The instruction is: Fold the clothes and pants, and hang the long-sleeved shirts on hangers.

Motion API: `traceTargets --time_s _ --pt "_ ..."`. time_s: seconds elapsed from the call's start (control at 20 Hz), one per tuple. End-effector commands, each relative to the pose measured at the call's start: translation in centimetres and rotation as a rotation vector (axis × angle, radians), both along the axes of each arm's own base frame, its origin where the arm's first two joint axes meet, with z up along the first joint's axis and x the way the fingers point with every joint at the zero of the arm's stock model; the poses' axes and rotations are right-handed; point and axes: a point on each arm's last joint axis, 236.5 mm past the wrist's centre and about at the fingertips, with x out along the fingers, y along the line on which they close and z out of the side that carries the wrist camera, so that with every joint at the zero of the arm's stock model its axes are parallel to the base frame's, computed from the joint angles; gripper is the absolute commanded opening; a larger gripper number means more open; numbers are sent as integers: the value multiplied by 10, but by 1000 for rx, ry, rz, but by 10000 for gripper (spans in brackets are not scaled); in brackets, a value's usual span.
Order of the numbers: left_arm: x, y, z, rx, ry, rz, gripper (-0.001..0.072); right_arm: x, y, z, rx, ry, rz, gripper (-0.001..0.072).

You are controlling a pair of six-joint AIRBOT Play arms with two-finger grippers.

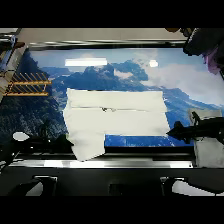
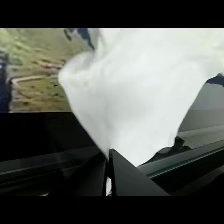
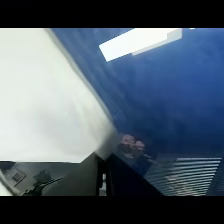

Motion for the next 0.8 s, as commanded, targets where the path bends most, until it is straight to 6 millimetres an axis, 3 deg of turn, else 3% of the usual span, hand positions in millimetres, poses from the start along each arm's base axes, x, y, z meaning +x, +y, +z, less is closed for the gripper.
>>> traceTargets --time_s 0.0,0.2,0.35,0.5,0.65,0.75 --pt "7 14 35 -1 -29 -32 14 -10 13 32 36 0 16 32" --pt "-6 28 56 95 -41 -102 14 -36 22 70 20 26 39 31" --pt "-1 23 70 80 -82 -62 14 -35 24 100 -30 -73 42 31" --pt "29 21 82 64 -168 0 13 -3 27 119 -30 -228 -5 31" --pt "73 22 96 112 -248 -4 12 31 47 118 -96 -317 99 31" --pt "104 20 104 120 -273 -27 12 62 44 114 -183 -337 89 31"
